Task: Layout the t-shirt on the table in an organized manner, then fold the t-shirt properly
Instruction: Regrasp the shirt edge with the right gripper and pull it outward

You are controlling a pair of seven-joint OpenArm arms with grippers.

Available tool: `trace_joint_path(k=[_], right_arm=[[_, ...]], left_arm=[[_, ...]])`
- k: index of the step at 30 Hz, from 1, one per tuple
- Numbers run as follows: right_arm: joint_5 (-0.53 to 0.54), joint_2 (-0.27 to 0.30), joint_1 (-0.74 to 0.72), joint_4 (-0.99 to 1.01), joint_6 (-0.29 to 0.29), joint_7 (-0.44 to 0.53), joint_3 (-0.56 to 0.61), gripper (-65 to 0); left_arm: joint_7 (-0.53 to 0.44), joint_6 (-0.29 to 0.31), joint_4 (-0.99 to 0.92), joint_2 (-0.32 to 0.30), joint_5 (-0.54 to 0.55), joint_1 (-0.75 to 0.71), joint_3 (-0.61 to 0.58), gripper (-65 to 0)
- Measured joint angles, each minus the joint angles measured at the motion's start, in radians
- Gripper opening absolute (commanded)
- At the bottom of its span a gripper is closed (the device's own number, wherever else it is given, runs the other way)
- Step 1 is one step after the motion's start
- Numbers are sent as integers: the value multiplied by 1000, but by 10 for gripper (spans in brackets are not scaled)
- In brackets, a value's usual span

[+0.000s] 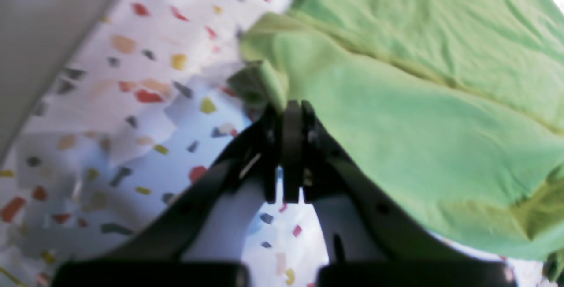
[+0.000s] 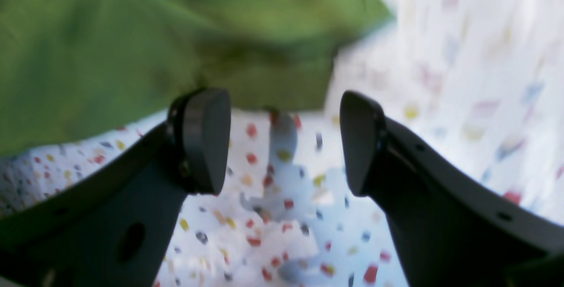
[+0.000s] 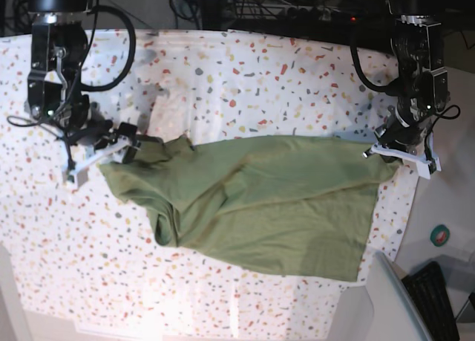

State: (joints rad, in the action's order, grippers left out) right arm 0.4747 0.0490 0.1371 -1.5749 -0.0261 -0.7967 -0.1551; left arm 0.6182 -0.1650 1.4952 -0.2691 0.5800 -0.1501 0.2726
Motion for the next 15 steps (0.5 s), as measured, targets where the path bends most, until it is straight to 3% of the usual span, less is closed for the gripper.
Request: trace_joint_path(k=[3,6,9,15], right_arm=[[2,-18,-10,139,83,158,-32,-266],[2,-15,-42,262,130,223,-31,-266],[12,-10,-67,337,144,293,-31,-264],[20,12,-156,457,159,329,-24,-264]], left_arm=[[2,-4,0,0,0,-2,-1,-650],[0,-4,0,0,0,2,-3,-650],[1,-3,0,0,0,2,-3,-650],[2,-4,-1,0,0,-3,-2,-650]])
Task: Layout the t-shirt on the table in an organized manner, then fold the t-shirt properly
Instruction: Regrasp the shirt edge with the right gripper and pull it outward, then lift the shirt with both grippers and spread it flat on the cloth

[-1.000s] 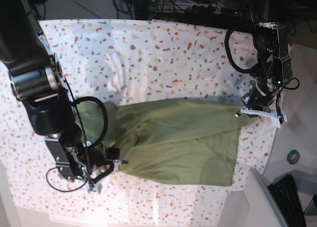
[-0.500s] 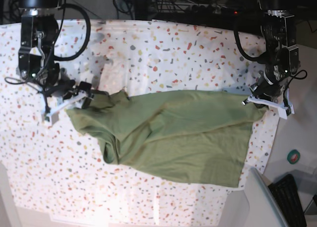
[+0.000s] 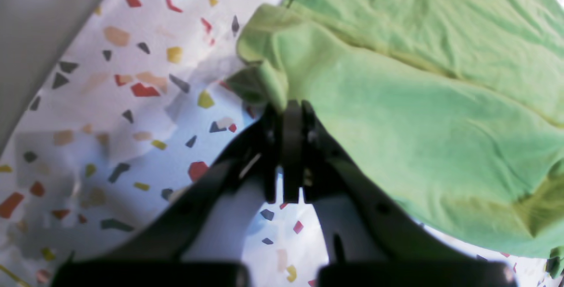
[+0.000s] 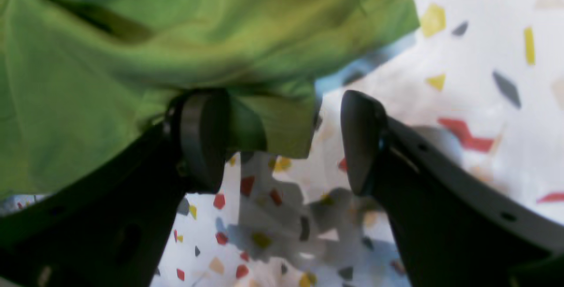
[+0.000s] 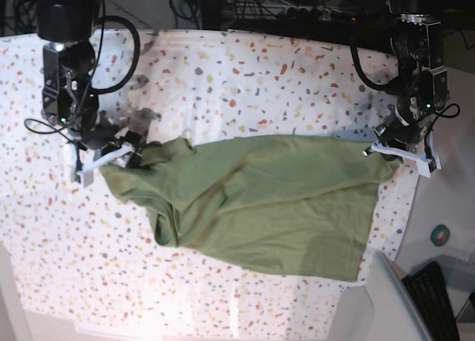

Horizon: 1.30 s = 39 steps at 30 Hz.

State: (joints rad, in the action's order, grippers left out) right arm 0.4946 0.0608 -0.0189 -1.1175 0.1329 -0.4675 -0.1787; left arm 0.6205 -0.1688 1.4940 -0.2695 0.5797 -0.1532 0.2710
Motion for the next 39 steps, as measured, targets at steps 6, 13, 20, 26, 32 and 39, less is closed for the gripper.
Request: trace_joint_path(k=[6,13,20,26,32,39], right_arm=[[-10,2,-11,39,83,21,-1,-426],[-29,-13,91,-100,225,-168,-38,-650],[-23,-4,321,-545,227,-319,-95,-650],[-32,0,379,-597,227,-342,-143,-650],[-23,76,114,-523,235,-338,-135,-650],[-33,208,-255,-232,163,-373,-132,-650]], left_arm=[[0,0,-2,0,0,0,-4,-650],[-5,2,-1,-4,0,-14,-5,-650],[5,0,115,13,-126,-135,-6,-650],[7,10,233,42,-285,-146,-10,-650],[16,14,230,42,-469,68,-257,-650],[24,10,3,107,-527,398,-401,-650]])
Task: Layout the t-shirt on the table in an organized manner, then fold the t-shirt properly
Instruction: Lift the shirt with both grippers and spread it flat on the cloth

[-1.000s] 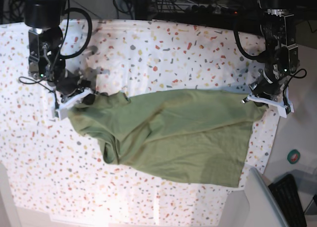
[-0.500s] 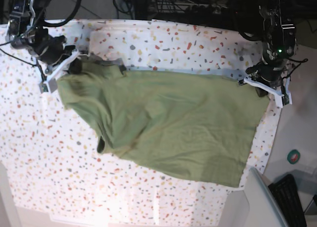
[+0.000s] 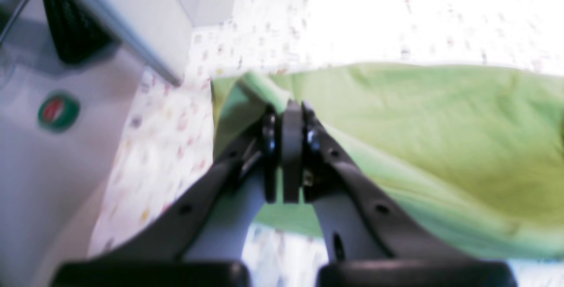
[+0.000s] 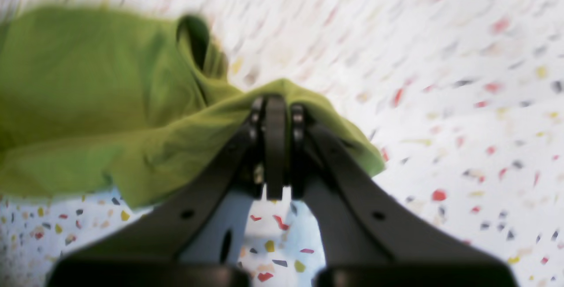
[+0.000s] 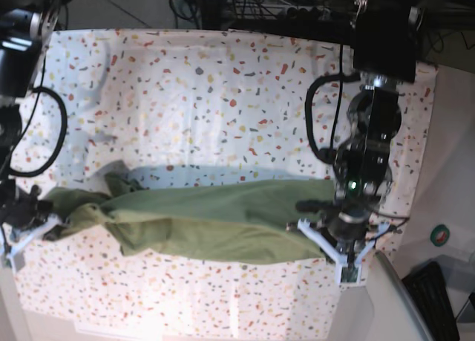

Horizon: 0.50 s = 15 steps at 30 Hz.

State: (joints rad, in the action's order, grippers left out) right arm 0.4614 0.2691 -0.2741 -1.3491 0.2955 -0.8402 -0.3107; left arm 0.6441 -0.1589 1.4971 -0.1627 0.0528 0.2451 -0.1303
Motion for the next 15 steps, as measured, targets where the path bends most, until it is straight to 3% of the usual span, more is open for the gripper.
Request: trace_joint_path(k=[8,15], right_arm=[[1,97,-376,288,0,36,1,-650],[6,185,-615,241,6,46,3,-650]], left_arm=[[1,5,-415,127,3,436,-59,-650],[17,5,-358,209,0,684,-48,-650]])
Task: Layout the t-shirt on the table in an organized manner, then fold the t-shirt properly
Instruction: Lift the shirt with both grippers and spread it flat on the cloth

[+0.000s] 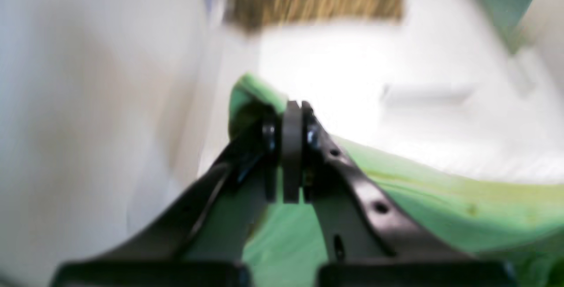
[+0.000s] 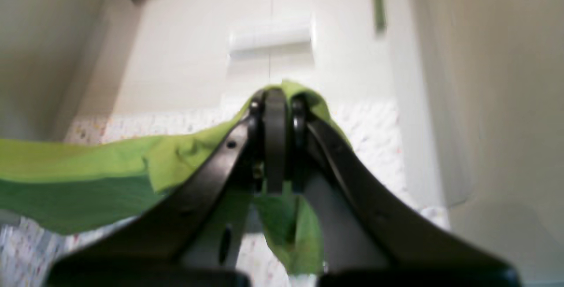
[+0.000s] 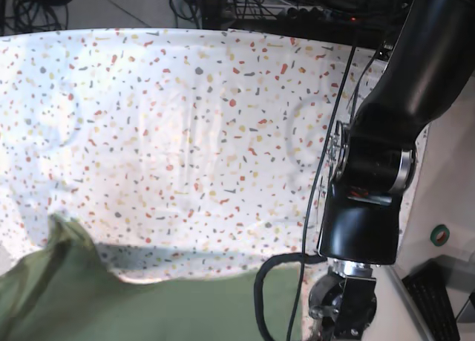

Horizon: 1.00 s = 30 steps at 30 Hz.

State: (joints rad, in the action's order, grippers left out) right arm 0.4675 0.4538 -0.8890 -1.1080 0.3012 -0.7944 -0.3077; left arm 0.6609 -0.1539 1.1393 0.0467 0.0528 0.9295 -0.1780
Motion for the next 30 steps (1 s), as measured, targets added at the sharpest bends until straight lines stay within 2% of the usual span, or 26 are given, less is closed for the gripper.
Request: trace_joint_path(k=[3,6,8,13,17,20,24,30], right_arm=[[-7,27,2,-119,-8,-72,-10,-650],[2,12,101,-278,-3,-136,-14,-650],[5,-18,239,-404,2,-182,-11,-650],[2,-122,615,-541,2,-178,-9,-650],[3,-230,841,-489,-2,-47,-10,-650],[0,-275,959,-387,0,71,-8,-650],[-1,-272,1039,-316,-6,156,-10,-650],[3,-273,1186,-397,-5,160,-9,-650]], left_arm=[[72,-4,129,-5,0,-24,1,-650],[109,-4,281,-9,-3,-138,5,-650],[131,2,366,-24,4,-247,13,-650],[137,-3,485,-115,-6,-568,20,-650],[142,-3,481,-152,-14,-797,23,-650],[128,1,454,-174,-1,-904,25,-650],[19,-3,378,-195,-19,-1006,30,-650],[0,-2,349,-200,-11,-1112,41,-650]])
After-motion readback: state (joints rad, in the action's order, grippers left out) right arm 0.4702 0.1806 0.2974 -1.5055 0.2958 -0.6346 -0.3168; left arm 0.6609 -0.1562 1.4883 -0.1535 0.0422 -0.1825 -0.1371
